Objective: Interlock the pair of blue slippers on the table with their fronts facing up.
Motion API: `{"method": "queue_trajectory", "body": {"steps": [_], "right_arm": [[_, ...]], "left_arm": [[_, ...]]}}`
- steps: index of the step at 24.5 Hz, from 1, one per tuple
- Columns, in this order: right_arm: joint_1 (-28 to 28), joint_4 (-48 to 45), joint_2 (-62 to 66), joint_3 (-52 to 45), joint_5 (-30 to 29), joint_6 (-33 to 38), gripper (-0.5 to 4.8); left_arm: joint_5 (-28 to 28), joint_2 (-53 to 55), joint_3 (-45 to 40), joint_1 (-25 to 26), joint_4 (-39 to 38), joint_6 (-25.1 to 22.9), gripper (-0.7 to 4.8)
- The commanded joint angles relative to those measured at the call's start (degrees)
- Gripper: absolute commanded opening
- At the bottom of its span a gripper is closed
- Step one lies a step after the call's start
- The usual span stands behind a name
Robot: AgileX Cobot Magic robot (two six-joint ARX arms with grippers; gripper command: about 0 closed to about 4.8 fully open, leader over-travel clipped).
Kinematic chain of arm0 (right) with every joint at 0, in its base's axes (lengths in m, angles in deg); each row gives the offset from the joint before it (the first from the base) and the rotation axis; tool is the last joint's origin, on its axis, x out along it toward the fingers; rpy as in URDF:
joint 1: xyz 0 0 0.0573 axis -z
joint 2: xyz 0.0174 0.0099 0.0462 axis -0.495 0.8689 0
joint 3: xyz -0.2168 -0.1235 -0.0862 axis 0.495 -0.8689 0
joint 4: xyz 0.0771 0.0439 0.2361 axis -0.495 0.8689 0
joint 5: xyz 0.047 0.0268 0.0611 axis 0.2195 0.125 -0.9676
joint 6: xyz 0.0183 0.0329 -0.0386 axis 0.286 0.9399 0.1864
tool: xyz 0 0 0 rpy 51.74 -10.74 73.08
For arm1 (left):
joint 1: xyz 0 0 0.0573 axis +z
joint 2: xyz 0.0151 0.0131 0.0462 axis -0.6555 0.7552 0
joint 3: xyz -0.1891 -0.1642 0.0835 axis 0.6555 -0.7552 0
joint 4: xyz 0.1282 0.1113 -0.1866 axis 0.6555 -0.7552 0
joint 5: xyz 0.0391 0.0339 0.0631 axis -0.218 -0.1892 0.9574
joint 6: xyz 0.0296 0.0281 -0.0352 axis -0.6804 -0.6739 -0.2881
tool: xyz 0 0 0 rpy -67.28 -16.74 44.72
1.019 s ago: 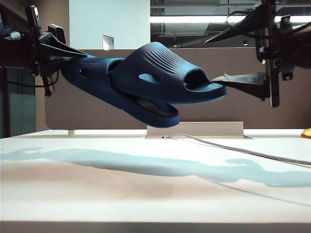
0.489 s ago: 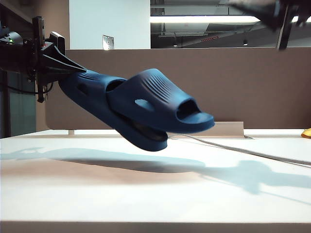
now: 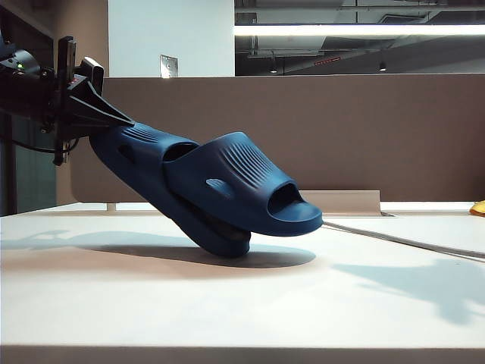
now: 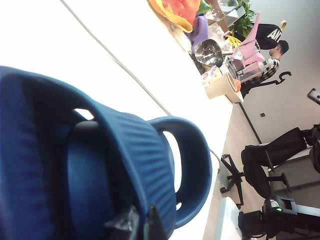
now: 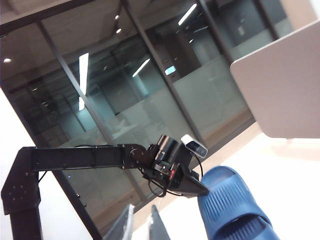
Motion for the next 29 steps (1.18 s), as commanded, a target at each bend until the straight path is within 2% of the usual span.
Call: {"method": "queue_trajectory", "body": {"steps": [1,5,9,18,22,26,29], "right_arm": [[0.6,2.2,-1.5,0.2,-1.6,-0.3,0.44],[0.5,3.3,-1.7,0.2,-1.7,-0.3,0.44],[0.5,3.3,-1.7,0.2,-2.1,-0.2,0.44],[0.5,3.3,-1.7,0.2,-3.0,0.2,0.44],[0.5,3.4,-1.7,0.2,-3.3,0.3,0.44],[0.5,3.4,-1.7,0.2,-3.3,0.4,0.44],[0.5,3.4,-1.7,0.2,-3.4,0.4,0.44]], "left_arm": [[-1.2,0.3,0.2,-0.2,-0.2,-0.2,-0.06],[2.8,1.0,0.2,-0.7,-1.8,-0.6,-0.06],[2.9,1.9,0.1,-1.0,-2.3,-0.8,-0.06],[7.5,2.3,0.1,-1.7,-2.3,-1.2,-0.06],[7.8,2.3,0.1,-1.7,-2.4,-1.6,-0.06],[11.6,2.3,0.1,-1.7,-3.1,-1.8,-0.06],[11.8,2.4,0.1,-1.7,-3.5,-2.4,-0.06]]}}
